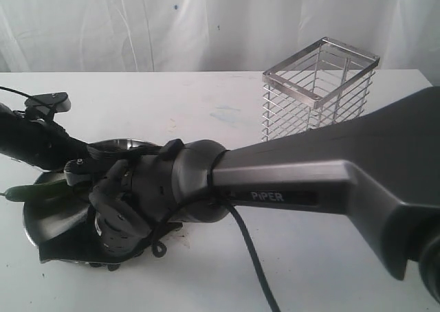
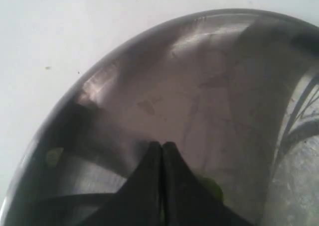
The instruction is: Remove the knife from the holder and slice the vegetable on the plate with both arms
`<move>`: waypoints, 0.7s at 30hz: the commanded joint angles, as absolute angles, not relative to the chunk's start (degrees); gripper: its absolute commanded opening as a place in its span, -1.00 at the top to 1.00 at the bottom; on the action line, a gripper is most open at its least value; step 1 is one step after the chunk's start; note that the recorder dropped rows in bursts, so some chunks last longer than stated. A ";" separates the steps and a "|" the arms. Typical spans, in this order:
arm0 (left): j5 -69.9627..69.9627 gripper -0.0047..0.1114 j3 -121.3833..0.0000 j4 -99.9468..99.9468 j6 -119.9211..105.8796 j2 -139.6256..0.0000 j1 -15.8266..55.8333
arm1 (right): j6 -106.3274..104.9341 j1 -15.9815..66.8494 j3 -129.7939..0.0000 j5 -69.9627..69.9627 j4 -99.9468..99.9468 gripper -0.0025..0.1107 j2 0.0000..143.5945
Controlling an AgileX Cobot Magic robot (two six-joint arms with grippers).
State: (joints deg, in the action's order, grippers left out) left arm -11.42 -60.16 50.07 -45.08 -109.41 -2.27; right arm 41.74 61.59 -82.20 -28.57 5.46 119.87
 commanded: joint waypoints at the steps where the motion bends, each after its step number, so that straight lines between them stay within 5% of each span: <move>1: -15.85 0.89 -59.43 49.44 -45.02 -110.59 -2.06 | 38.60 59.86 -82.77 -26.25 4.81 0.96 120.23; 21: -20.12 0.89 -59.43 48.77 -44.80 -99.66 -2.06 | 31.46 59.38 -82.77 -29.83 -0.53 0.96 120.12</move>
